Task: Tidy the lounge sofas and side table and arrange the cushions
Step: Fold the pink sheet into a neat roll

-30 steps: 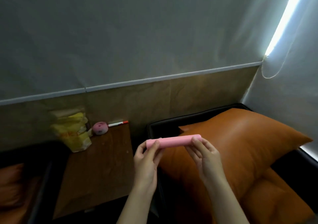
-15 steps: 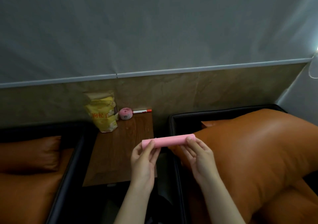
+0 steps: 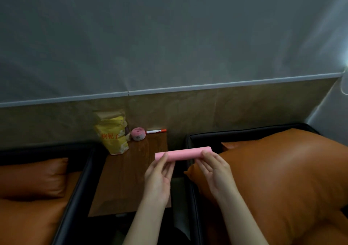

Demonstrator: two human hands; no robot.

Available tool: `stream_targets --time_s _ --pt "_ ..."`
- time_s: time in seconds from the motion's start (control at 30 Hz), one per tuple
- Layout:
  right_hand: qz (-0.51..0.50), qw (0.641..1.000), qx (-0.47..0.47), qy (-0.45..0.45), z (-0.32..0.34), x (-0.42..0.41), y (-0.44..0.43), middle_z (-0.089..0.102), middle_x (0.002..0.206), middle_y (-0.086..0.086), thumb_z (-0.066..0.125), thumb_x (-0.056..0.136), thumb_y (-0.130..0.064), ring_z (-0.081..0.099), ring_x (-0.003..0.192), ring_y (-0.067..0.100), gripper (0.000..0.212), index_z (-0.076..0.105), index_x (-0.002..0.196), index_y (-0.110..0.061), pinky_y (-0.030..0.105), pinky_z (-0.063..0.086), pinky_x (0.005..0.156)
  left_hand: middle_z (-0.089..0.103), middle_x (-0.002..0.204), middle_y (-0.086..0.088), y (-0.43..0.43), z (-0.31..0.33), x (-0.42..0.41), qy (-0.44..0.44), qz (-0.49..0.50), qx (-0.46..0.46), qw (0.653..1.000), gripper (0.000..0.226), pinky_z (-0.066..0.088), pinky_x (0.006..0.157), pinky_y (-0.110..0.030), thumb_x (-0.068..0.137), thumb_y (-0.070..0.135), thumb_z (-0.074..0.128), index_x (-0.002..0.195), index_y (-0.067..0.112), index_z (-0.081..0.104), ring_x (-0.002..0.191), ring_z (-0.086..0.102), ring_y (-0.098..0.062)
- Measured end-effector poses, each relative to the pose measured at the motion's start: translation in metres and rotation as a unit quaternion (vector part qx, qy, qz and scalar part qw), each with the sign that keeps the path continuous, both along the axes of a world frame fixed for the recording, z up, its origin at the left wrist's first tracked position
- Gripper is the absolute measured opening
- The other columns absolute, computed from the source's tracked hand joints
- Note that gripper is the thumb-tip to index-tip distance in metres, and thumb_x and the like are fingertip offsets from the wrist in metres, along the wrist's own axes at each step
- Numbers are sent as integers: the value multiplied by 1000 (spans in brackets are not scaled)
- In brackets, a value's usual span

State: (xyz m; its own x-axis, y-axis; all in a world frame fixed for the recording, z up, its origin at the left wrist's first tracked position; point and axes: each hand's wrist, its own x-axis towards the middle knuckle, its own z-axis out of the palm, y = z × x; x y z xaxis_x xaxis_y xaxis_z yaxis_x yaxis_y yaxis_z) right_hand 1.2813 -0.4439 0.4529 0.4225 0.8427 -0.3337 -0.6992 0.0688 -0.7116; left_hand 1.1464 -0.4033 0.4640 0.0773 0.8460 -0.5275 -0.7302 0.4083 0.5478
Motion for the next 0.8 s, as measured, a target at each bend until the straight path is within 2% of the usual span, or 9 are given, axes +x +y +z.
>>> stream_targets --time_s 0.13,0.2,0.4,0.5,0.63,0.8 --pt "1 1000 -13 -17 -3 -15 31 67 114 18 63 88 -12 67 106 25 35 59 121 1 30 54 85 64 103 -18 37 -9 -15 -26 4 -2 1000 18 61 73 -32 87 -8 57 103 0 59 99 63 -26" --pt "-16 999 -29 -31 -9 -25 49 68 113 17 63 89 -12 66 106 26 32 61 119 0 32 53 87 63 104 -19 58 -18 -25 -48 -12 -18 999 19 59 70 -31 87 -10 56 103 0 58 99 62 -26" --pt "-74 993 -70 -56 -30 -75 129 68 106 17 62 90 -9 68 99 25 17 64 106 -2 24 58 72 63 94 -15 143 -42 -67 -56 -33 -71 995 17 59 61 -27 87 -12 54 95 2 58 89 62 -22" --pt "-69 991 -97 -60 -42 -107 172 69 102 18 63 89 -7 69 95 24 17 63 105 0 25 59 76 63 92 -15 184 -56 -99 -57 -32 -93 994 15 59 60 -27 88 -11 54 92 3 59 87 62 -21" --pt "-64 991 -105 -54 -56 -143 216 66 89 15 60 91 -2 66 88 22 4 64 93 -1 21 58 72 64 89 -13 227 -73 -134 -47 -27 -116 992 15 58 63 -26 89 -9 54 89 4 60 76 67 -18" --pt "-66 990 -111 -61 -69 -159 244 66 92 17 62 90 -3 64 93 25 4 65 92 -1 22 58 71 64 94 -14 256 -88 -153 -49 -35 -118 991 16 59 62 -27 89 -9 55 95 5 60 81 66 -19"
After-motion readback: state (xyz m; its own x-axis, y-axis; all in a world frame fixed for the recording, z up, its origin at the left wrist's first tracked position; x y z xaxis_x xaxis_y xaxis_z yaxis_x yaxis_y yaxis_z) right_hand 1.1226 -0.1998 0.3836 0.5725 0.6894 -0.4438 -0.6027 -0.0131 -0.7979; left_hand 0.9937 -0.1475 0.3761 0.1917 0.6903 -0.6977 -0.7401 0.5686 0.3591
